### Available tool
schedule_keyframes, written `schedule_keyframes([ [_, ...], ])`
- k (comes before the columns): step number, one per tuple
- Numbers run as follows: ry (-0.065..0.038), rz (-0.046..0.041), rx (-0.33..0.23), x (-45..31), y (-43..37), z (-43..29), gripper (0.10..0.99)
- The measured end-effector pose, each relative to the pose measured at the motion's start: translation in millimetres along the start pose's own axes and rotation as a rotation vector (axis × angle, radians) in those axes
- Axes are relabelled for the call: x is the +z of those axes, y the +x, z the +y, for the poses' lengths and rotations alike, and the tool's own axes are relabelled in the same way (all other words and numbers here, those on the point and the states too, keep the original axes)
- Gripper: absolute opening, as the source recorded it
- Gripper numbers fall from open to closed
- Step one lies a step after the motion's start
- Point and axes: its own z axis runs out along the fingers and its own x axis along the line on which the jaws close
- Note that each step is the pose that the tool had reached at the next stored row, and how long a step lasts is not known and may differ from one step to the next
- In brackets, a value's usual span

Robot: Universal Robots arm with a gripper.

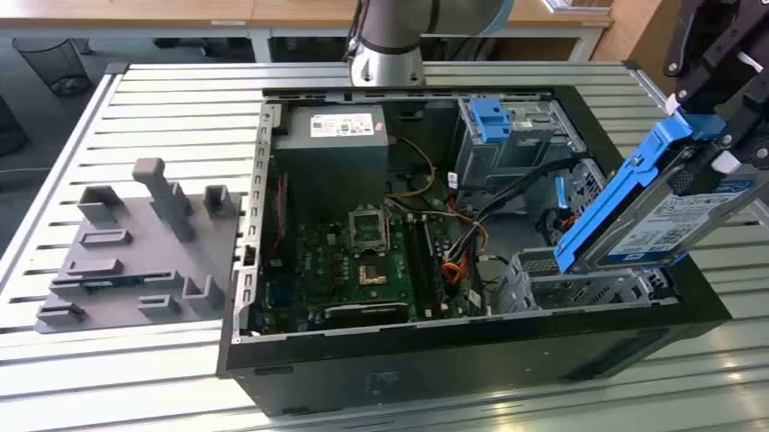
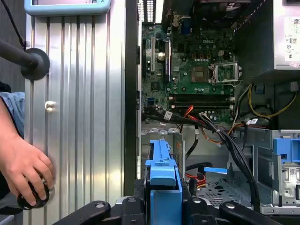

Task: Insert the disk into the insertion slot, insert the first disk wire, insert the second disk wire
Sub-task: 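Insert the disk into the insertion slot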

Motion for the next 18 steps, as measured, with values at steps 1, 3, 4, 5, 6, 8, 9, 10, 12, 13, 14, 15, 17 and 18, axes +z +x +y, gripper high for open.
schedule_keyframes([
  [1,0.0,0.0,0.0,0.0,0.0,0.0,0.365],
  [3,0.0,0.0,0.0,0.0,0.0,0.0,0.365],
  [4,0.0,0.0,0.0,0.0,0.0,0.0,0.365],
  [5,0.0,0.0,0.0,0.0,0.0,0.1,0.365],
  [6,0.0,0.0,0.0,0.1,0.0,0.3,0.365],
  [8,0.001,0.0,0.0,0.3,0.0,1.5,0.365],
  [9,0.001,0.0002,0.0,0.6,-0.1,2.2,0.365],
  [10,0.001,0.0002,0.0,1.1,-0.2,2.6,0.365],
  [12,0.001,0.0002,0.0,2.4,-0.5,4.0,0.365],
  [13,0.002,0.0001,0.0,3.1,-0.8,4.6,0.365],
  [14,0.005,0.0001,0.0,4.0,-1.0,5.1,0.365],
  [15,0.008,0.0,-0.001,4.9,-1.4,5.5,0.365],
  [17,0.013,-0.0001,-0.001,6.2,-2.5,6.0,0.365],
  [18,0.014,-0.0001,-0.001,7.0,-3.1,6.2,0.365],
])
